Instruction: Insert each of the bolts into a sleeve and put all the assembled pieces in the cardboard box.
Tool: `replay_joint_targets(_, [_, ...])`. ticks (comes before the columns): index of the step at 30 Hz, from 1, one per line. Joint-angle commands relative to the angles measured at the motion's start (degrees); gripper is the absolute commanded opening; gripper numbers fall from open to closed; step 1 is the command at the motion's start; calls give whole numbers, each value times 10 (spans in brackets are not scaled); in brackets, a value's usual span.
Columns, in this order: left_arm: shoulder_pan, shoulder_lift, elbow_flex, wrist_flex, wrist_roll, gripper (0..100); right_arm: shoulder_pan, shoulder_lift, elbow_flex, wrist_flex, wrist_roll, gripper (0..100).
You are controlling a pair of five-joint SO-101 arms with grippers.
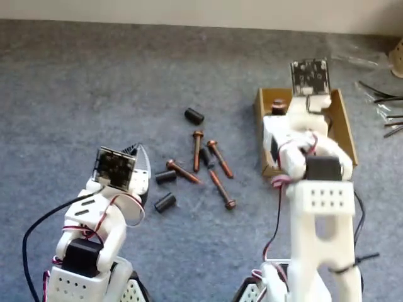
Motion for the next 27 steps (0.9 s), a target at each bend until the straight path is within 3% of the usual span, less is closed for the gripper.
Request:
replay_joint_targets(1, [-12, 0, -33, -11, 10, 6, 19, 56, -59, 1, 7, 5])
replay_joint_targets(10, [-106, -5, -7, -11, 11, 6, 37, 222, -129, 0, 11, 5])
replay_joint_targets(24, [-108, -6, 29, -13, 8, 6, 49, 435, -263, 0, 11, 5])
replay_joint_targets(27, [-108, -6, 29, -13, 8, 6, 51, 474, -291, 1, 40, 5])
